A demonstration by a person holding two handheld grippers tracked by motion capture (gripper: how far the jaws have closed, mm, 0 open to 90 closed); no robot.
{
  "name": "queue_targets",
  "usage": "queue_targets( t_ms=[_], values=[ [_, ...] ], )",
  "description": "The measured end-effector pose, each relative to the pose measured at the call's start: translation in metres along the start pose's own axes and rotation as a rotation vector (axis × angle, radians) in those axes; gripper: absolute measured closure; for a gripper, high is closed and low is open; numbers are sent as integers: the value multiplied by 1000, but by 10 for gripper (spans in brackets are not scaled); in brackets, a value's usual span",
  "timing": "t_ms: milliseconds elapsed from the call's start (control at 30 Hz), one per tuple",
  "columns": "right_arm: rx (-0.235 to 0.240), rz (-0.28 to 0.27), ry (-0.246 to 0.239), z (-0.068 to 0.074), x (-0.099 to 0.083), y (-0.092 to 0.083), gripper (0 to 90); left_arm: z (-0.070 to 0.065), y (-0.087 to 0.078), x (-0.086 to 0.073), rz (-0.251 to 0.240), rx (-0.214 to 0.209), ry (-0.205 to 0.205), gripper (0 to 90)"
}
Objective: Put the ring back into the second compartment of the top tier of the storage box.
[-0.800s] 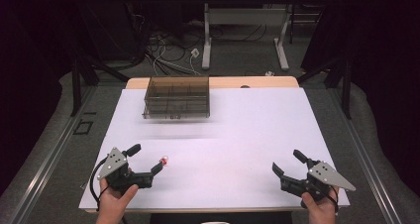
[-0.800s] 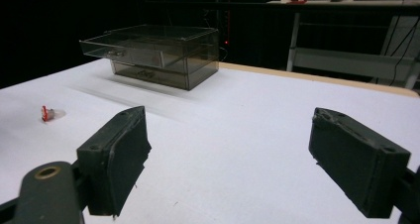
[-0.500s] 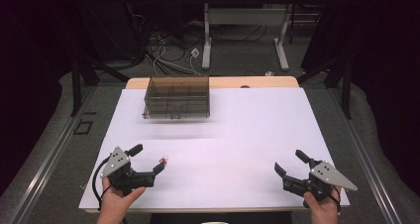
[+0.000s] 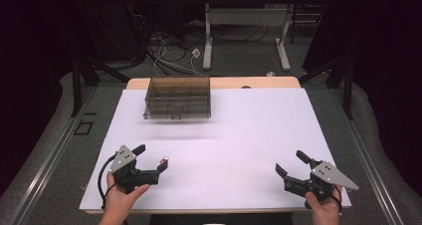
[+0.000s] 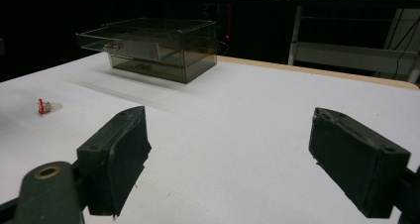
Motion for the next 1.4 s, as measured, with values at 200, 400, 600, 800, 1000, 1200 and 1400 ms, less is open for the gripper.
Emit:
queue_targets(
  t_ms=[200,400,600,800,1000,1200,1400],
  values=[
    [9,1,4,-1,-1,1,149,6,7,-2,40,36,-4,28],
    [13,1,2,-1,-1,1,149,12,14,-4,72,56,-21,75],
    [12,5,5,0,-1,1,149,16,18,-6,98,76,-18,114],
    [17,2,5,-1,-1,2,149,20,21,-8,130,108,-19,154],
    [26,8,0,-1,-1,2,149,21,24,-11,160,128,-35,188],
    [32,10,3,-1,-1,2,149,23,26,-14,191,145,-47,212],
    [32,8,5,-1,-2,3,149,22,29,-16,219,148,-64,252]
  ],
)
Point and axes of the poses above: each handheld gripper's, and its own axes: y roughly forward along the jaws, x roughly out of its top, z roughly to its left, the point moved 2 cm from there along y, roughly forward along the jaws, and after that the axes turned 3 degrees about -y, right-handed, at the moved point
